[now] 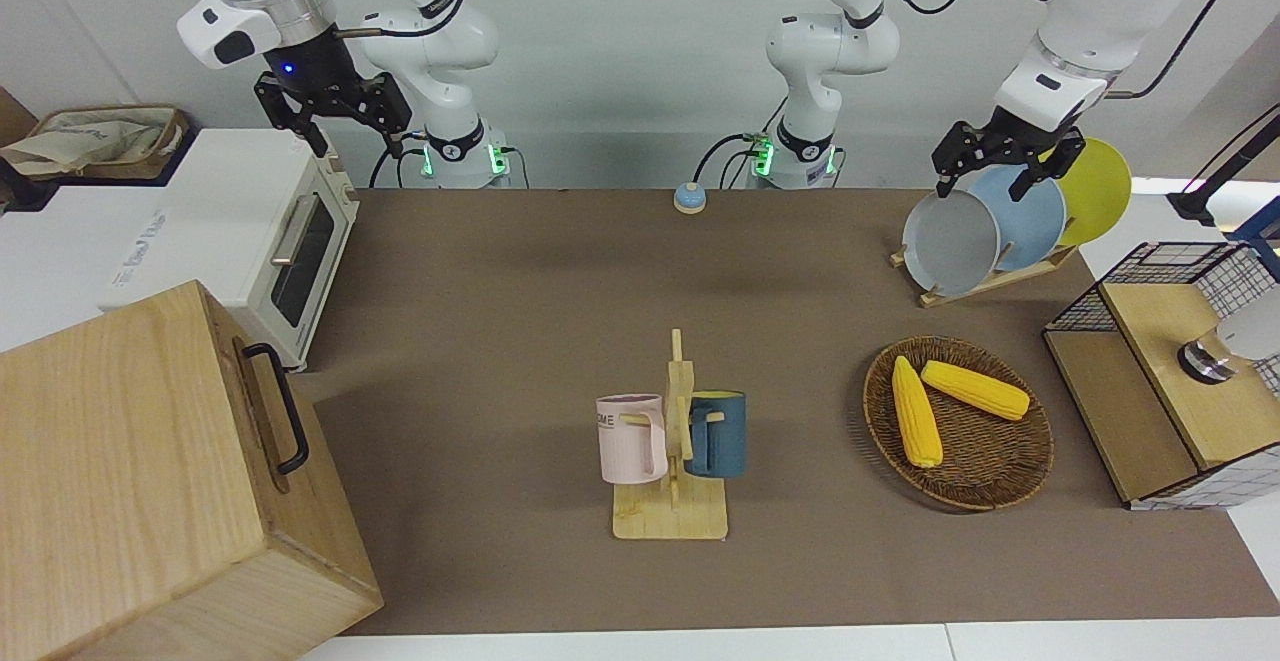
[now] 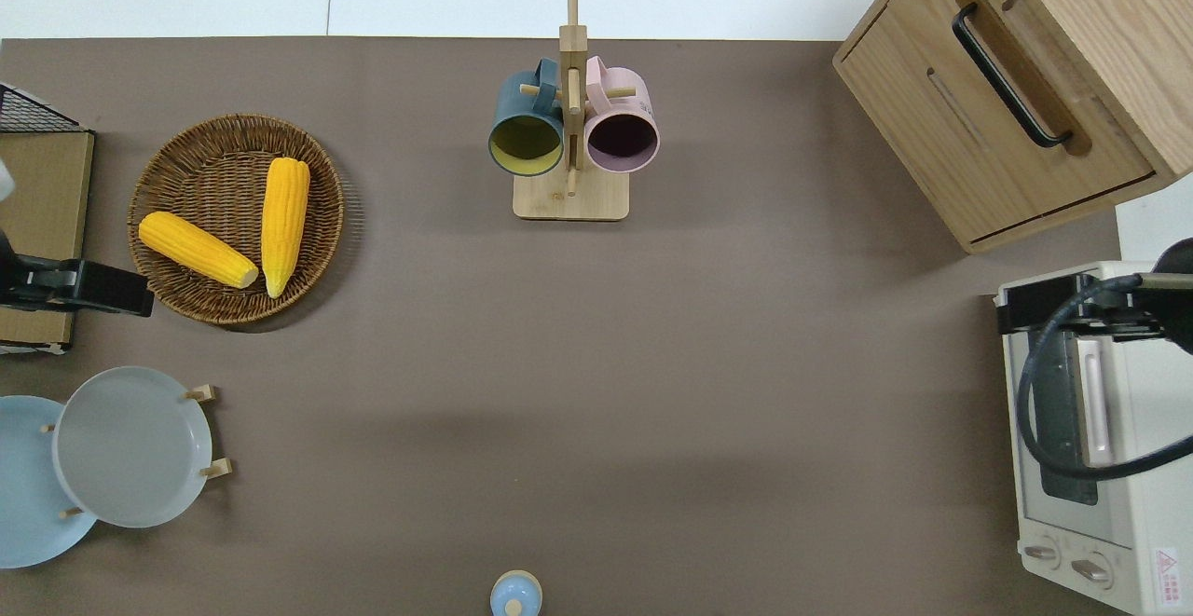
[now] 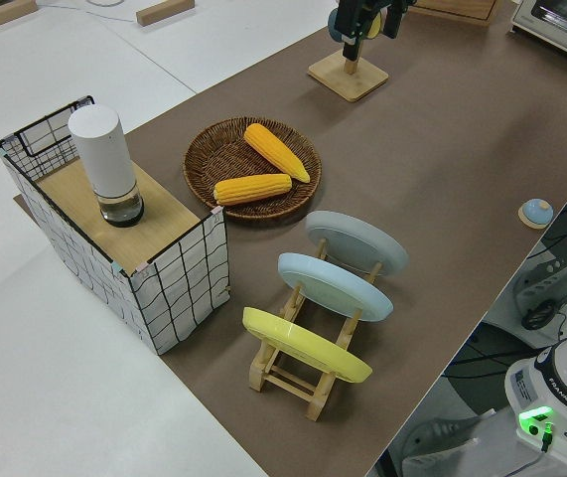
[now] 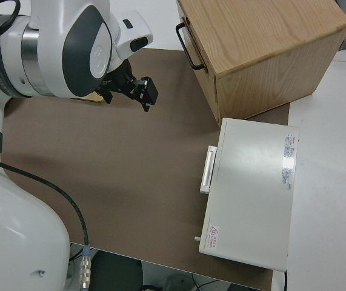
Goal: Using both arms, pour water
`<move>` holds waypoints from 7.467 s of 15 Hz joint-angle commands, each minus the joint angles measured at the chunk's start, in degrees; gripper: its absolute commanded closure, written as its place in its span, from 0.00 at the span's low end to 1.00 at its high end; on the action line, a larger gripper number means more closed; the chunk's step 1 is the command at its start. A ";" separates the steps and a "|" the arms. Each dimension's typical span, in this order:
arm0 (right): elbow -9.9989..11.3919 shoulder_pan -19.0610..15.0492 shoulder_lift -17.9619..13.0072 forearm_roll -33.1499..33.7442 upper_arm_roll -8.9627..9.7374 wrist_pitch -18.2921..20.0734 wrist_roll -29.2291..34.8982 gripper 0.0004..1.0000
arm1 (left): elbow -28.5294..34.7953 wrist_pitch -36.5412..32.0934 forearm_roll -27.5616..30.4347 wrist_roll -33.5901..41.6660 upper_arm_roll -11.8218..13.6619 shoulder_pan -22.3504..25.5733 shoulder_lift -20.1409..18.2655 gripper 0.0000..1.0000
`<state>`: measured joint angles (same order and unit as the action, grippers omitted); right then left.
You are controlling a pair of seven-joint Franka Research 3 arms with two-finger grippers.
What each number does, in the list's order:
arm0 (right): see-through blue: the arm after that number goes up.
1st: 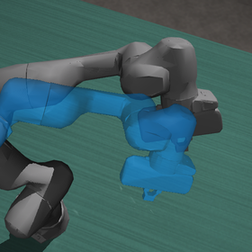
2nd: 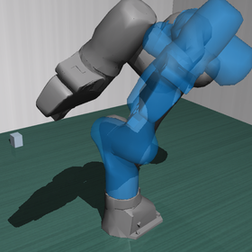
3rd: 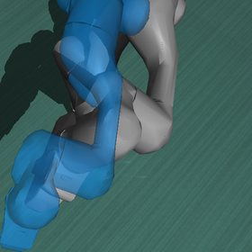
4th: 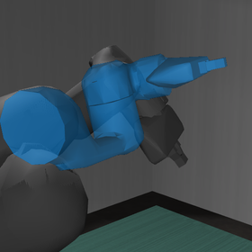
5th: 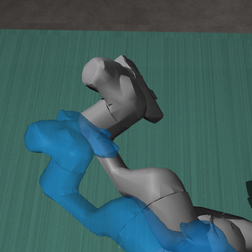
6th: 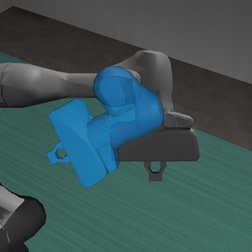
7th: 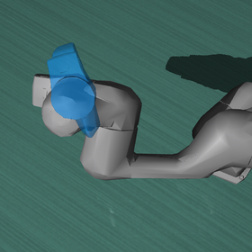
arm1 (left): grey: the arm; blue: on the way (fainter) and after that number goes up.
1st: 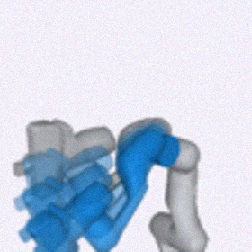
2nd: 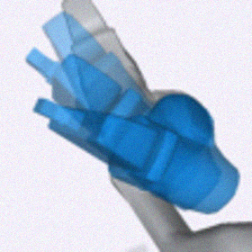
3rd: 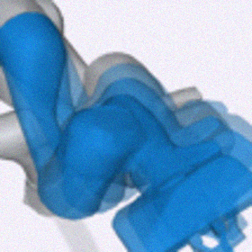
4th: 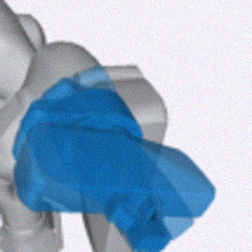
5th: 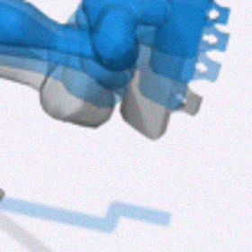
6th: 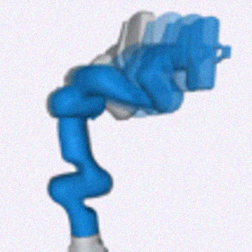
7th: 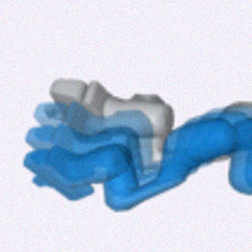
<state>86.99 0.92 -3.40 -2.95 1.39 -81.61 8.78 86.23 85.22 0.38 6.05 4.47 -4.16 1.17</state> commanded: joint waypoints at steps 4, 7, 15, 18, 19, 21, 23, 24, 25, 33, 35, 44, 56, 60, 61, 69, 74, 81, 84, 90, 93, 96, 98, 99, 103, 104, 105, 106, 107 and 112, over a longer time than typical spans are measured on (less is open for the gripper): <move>7.31 -0.66 -2.14 1.10 1.50 -11.10 -1.49 0.01 | 0.16 0.47 -0.38 0.19 0.10 -0.15 -0.73 0.00; 9.86 -0.75 -2.14 1.19 4.13 -15.23 -1.05 0.01 | -0.36 0.56 -0.38 2.03 0.36 0.20 -0.47 0.00; 20.32 -1.36 -2.40 3.37 14.59 -32.72 5.02 0.01 | -1.86 3.54 -0.29 9.13 1.59 6.87 1.29 0.00; 21.73 -1.36 -1.18 4.71 18.20 -36.59 5.46 0.01 | -2.12 6.17 0.23 13.97 1.77 11.53 2.87 0.00; 21.99 -1.36 -0.56 4.71 18.64 -37.65 5.37 0.01 | -2.12 7.05 0.32 16.33 1.77 13.28 3.22 0.00; 22.08 -1.10 1.28 4.71 19.52 -40.55 5.19 0.01 | -2.65 9.43 1.55 23.10 1.77 18.11 4.80 0.00; 22.08 -0.66 3.74 4.71 19.53 -43.80 5.37 0.01 | -2.83 10.66 2.86 27.41 1.68 21.63 5.68 0.00; 22.00 -0.57 5.58 4.88 19.53 -45.90 5.45 0.01 | -2.83 11.71 3.39 29.69 1.77 23.21 6.12 0.00; 22.00 -0.22 7.25 5.84 19.53 -48.53 5.80 0.01 | -2.83 12.94 3.92 31.55 1.77 24.36 6.56 0.00; 17.17 2.15 18.59 18.31 19.88 -59.44 9.05 0.01 | -2.39 22.69 9.98 38.86 1.59 30.61 9.55 0.00; 16.73 2.24 19.74 21.83 19.88 -62.87 9.32 0.01 | -2.13 26.29 11.74 39.73 1.59 31.92 10.51 0.00; 4.95 4.17 27.74 29.22 19.26 -65.78 9.15 0.02 | 0.94 43.43 27.21 43.07 0.81 32.99 14.47 0.00; -2.26 4.96 34.25 30.98 19.17 -66.05 8.62 0.43 | 2.80 55.75 39.78 53.36 -0.60 32.37 20.01 0.00; -3.31 5.32 35.22 31.07 19.09 -66.05 8.53 0.83 | 3.50 56.10 40.48 53.45 -1.30 32.37 20.10 0.01; -3.58 5.32 35.22 31.07 19.09 -66.05 8.53 0.92 | 3.94 56.89 40.66 53.36 -1.39 32.28 20.10 0.02; -3.58 5.58 35.13 34.49 18.47 -66.05 8.27 1.00 | 4.47 57.51 40.66 52.57 -1.39 32.28 19.92 1.00; -2.88 4.44 33.20 39.59 18.56 -64.73 8.09 1.00 | 2.71 56.90 39.79 49.59 -1.31 32.28 19.40 1.00; 2.30 0.67 28.37 40.04 18.82 -64.20 8.09 1.00 | -1.58 49.63 31.20 37.04 -1.31 32.20 17.29 1.00; 4.15 -0.57 26.43 39.69 18.91 -64.12 8.09 1.00 | -6.06 41.80 25.56 28.60 -1.31 32.11 16.67 1.00; 4.59 -2.59 23.71 34.96 18.65 -59.47 3.62 1.00 | -4.77 35.12 17.39 18.92 -1.39 28.16 9.39 1.00; 4.94 -2.77 21.87 31.96 17.95 -55.78 2.64 1.00 | -1.53 32.64 12.47 13.48 -1.39 24.65 5.70 1.00; 9.07 -2.33 17.48 25.91 16.98 -48.50 2.56 1.00 | 5.68 33.61 10.17 9.77 -1.39 21.57 0.51 1.00; 9.78 -1.63 15.89 20.64 17.06 -40.77 3.17 1.00 | 10.68 34.57 9.90 8.37 -1.39 19.99 -3.26 1.00; 10.04 -0.93 15.36 17.83 16.98 -37.78 3.34 1.00 | 13.67 35.36 9.64 7.14 -1.39 19.02 -5.28 1.00; 12.15 1.44 12.90 8.51 16.80 -28.36 6.49 1.00 | 22.29 35.98 7.44 1.26 -4.80 17.52 -12.06 1.00; 13.02 2.58 12.37 6.92 16.80 -27.65 9.90 1.00 | 24.14 35.98 7.35 0.11 -5.95 17.52 -13.55 1.00; 13.55 3.81 12.37 5.60 16.80 -27.55 13.07 1.00 | 25.72 35.98 7.35 -0.51 -6.66 17.52 -14.87 1.00; 13.91 5.04 12.54 3.76 16.80 -27.73 16.15 1.00 | 27.56 35.98 7.35 -0.78 -7.45 17.52 -16.36 1.00; 13.91 6.27 12.98 1.48 16.80 -28.16 18.96 1.00 | 29.32 35.98 7.44 -0.87 -8.24 17.52 -17.77 1.00; 11.99 14.62 20.52 -1.71 17.94 -33.51 37.67 1.00 | 36.45 35.98 7.44 -0.96 -11.58 17.52 -22.87 1.00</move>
<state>99.98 11.73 12.36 -3.27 18.77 -110.41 35.78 117.15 118.98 9.21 6.26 -5.66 13.75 -16.63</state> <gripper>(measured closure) 0.925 0.366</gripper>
